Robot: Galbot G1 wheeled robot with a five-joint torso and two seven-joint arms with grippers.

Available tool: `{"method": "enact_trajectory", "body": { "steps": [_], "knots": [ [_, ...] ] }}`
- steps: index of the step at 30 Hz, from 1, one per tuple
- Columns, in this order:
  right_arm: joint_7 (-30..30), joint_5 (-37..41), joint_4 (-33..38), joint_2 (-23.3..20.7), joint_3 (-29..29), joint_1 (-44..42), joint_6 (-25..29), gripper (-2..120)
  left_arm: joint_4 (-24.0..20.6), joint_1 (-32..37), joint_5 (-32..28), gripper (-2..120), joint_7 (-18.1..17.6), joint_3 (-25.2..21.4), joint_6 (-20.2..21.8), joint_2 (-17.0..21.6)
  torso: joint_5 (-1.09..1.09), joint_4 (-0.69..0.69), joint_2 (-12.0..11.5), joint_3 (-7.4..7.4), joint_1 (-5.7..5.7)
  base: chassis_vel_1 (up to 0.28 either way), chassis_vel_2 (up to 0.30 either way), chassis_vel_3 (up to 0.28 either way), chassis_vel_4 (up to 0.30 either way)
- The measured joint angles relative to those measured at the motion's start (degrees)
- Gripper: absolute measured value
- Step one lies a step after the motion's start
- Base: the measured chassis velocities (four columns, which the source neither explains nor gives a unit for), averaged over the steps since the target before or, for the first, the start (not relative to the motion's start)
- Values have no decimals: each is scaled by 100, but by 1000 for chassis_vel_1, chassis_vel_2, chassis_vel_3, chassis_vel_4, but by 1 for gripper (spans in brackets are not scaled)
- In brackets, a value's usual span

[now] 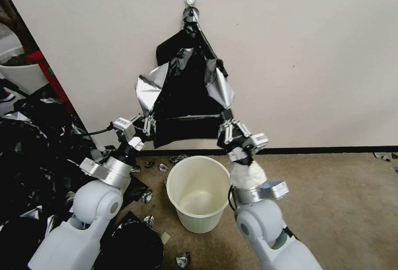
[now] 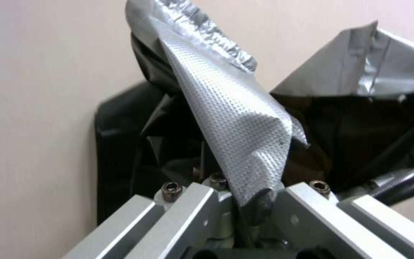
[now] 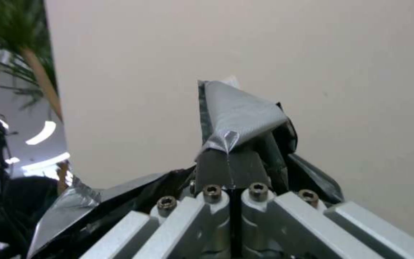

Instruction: Place a trash bag onto the trash bin.

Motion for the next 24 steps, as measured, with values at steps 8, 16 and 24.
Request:
{"method": "enact_trajectory", "body": {
  "steps": [8,16,24],
  "knots": [
    [1358,78,417,-444,-121,-412,-1331,0,-37,227,521,0,-262,246,596,52,-1,0,0,0,0,0,0,0,0],
    [1597,-210,179,-434,-48,-441,-1464,0,489,553,959,0,-250,517,566,-612,-1,0,0,0,0,0,0,0,0],
    [2046,-320,-87,-632,-88,-456,-1891,0,627,847,1420,0,-378,760,641,-948,0,0,0,1,1,0,0,0,0]
  ]
}}
